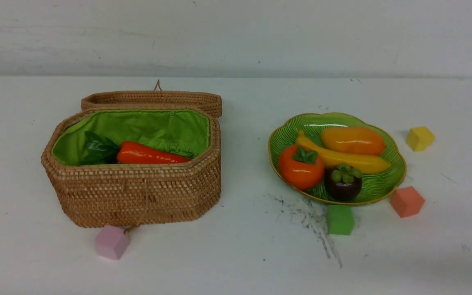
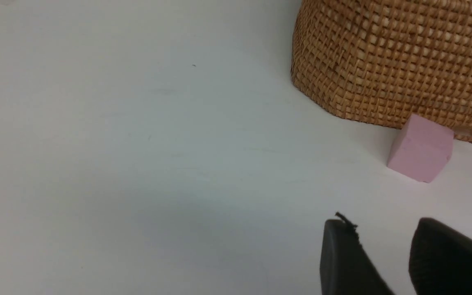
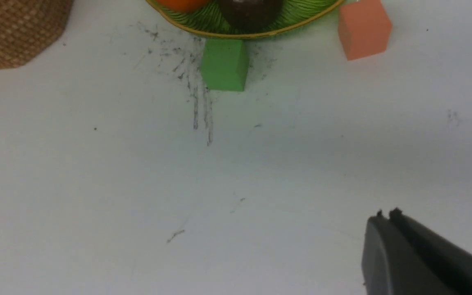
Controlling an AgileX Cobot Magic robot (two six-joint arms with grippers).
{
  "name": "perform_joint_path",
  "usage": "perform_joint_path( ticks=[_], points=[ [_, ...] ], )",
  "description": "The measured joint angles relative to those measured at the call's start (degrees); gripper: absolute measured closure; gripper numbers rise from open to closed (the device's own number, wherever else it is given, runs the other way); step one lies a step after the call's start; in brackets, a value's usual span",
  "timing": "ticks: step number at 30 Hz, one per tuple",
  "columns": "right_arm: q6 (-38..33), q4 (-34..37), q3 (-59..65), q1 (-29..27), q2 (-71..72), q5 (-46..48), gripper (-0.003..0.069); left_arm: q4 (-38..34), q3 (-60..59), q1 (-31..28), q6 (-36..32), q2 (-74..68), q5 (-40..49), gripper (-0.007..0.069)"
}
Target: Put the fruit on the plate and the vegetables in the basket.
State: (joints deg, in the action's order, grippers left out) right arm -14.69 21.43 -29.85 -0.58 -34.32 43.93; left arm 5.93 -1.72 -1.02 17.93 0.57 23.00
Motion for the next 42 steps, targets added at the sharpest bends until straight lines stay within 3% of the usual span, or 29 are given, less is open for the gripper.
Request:
perform_joint_path(
  ticks=[11, 16, 23, 25, 32, 42],
  points=[
    [0.0, 0.5, 0.0, 0.4, 1.8, 7.7, 0.0666, 0.0, 0.0, 0.0, 0.0, 0.0, 0.0, 0.0386],
    [0.4, -3.7, 0.0, 0.4, 4.3, 7.1, 0.0664, 0.0, 0.0, 0.0, 0.0, 0.0, 0.0, 0.0386],
    [14.1, -19.4, 3.4, 0.6, 16.6, -0.8, 0.0660, 0.0, 0.0, 0.0, 0.0, 0.0, 0.0, 0.0386],
    [15.7, -21.0, 6.7, 0.6, 20.4, -3.8, 0.0659, 0.0, 0.0, 0.0, 0.0, 0.0, 0.0, 0.0386],
    [16.4, -22.1, 21.5, 0.6, 33.2, -12.9, 0.0655, 0.0, 0.0, 0.0, 0.0, 0.0, -0.1, 0.0386],
    [16.6, -22.3, 30.5, 0.4, 34.9, -21.0, 0.0646, 0.0, 0.0, 0.0, 0.0, 0.0, -0.2, 0.0386]
  ],
)
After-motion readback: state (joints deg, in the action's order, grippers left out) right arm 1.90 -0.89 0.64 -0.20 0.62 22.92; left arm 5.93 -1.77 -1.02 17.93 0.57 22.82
